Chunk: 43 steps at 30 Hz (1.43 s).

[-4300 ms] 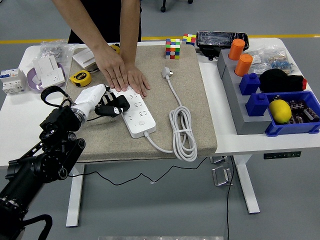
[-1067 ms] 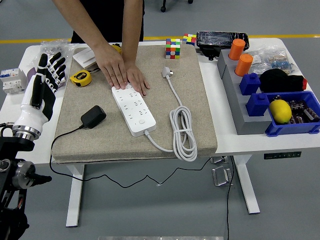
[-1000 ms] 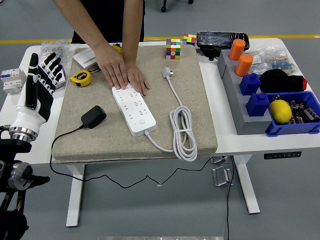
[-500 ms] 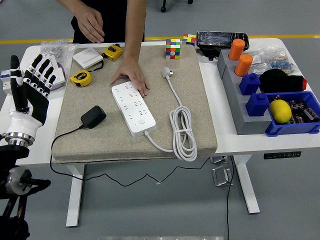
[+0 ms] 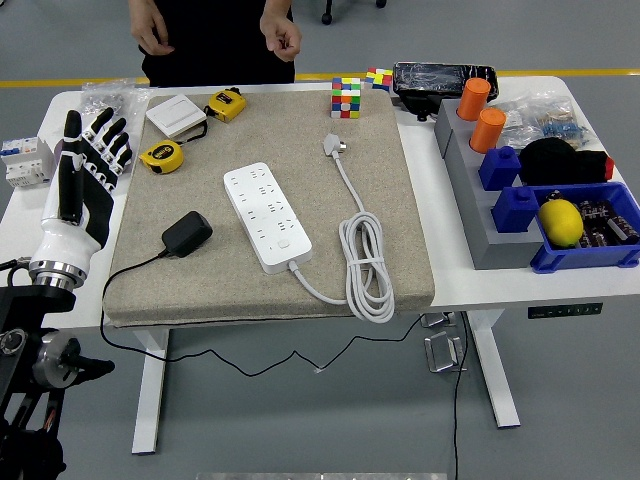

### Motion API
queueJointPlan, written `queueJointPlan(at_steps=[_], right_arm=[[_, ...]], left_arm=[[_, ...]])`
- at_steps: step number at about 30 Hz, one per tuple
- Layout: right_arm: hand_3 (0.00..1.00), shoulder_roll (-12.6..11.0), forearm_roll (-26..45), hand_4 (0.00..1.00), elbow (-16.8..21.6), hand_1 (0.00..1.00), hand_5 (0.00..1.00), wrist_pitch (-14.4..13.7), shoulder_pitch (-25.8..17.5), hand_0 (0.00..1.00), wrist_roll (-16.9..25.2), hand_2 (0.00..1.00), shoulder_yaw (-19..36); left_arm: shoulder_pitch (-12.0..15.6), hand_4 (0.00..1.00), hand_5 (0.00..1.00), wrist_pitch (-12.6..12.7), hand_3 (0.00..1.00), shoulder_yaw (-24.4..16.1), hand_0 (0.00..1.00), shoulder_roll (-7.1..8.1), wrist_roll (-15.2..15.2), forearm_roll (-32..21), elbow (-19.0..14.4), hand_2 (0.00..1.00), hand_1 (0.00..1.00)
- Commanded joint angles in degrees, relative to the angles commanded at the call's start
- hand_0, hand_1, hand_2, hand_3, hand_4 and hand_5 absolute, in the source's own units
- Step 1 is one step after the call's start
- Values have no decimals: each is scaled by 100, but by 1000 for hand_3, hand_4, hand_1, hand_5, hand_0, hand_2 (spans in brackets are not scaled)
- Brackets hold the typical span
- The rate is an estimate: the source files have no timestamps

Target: Pick up the plug,place it near the board,insert it into the board,press the button

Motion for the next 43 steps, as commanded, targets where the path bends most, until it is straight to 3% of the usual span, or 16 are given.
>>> queueJointPlan(at_steps=[2, 7, 14, 15, 18, 20, 21, 24, 38, 39, 41, 43], right_arm=[[840, -24, -80, 998, 14, 857, 998, 360, -2, 920, -140, 828, 86], [840, -69, 46, 998, -27, 857, 998, 774, -6, 920, -378, 828, 217], [862, -91, 654, 998, -24, 861, 998, 753, -48, 921, -275, 845, 231], [918, -92, 711, 998, -22, 914, 998, 766, -51, 975, -269, 886, 226], [918, -85, 887, 998, -17, 914, 998, 875, -79, 975, -221, 886, 228], [918, -79, 884, 998, -5, 914, 998, 948, -94, 975, -202, 886, 266], [970, -77, 829, 998, 6, 976, 998, 981, -97, 998, -195, 937, 292], [970, -73, 608, 998, 25, 976, 998, 1051, -95, 998, -180, 937, 359], [972, -66, 236, 998, 8, 998, 998, 736, -70, 998, -74, 956, 354], [964, -65, 207, 998, 8, 998, 998, 688, -74, 998, -60, 956, 337], [964, -66, 145, 998, 23, 998, 998, 519, -79, 998, 12, 956, 284], [964, -61, 154, 998, 59, 998, 998, 165, -90, 998, 185, 956, 195]], left_arm=[[12, 998, 998, -13, 915, 17, 916, 0, 18, 37, 15, 898, 946], [25, 998, 998, -21, 915, 104, 916, 0, 40, 172, 37, 898, 946], [9, 998, 998, 33, 910, 197, 910, 0, -9, 542, 9, 894, 944], [9, 998, 998, 32, 913, 201, 912, 0, -16, 590, 5, 896, 952], [-2, 998, 998, 24, 913, 221, 912, 0, -48, 948, -2, 896, 952], [-5, 998, 998, 21, 913, 234, 912, 0, -66, 1148, 3, 896, 952], [-5, 998, 998, 20, 911, 242, 916, 0, -73, 1268, 7, 899, 956], [-3, 998, 998, -8, 911, 265, 916, 0, -72, 1502, 20, 899, 956], [27, 998, 998, -414, 907, 260, 918, 0, 89, 2565, -45, 908, 965], [26, 998, 892, -421, 905, 261, 914, 0, 96, 2647, -48, 909, 965], [29, 998, 892, -379, 905, 279, 914, 0, 144, 2784, -52, 909, 965], [34, 998, 892, -236, 905, 305, 914, 0, 205, 2955, -36, 909, 965]])
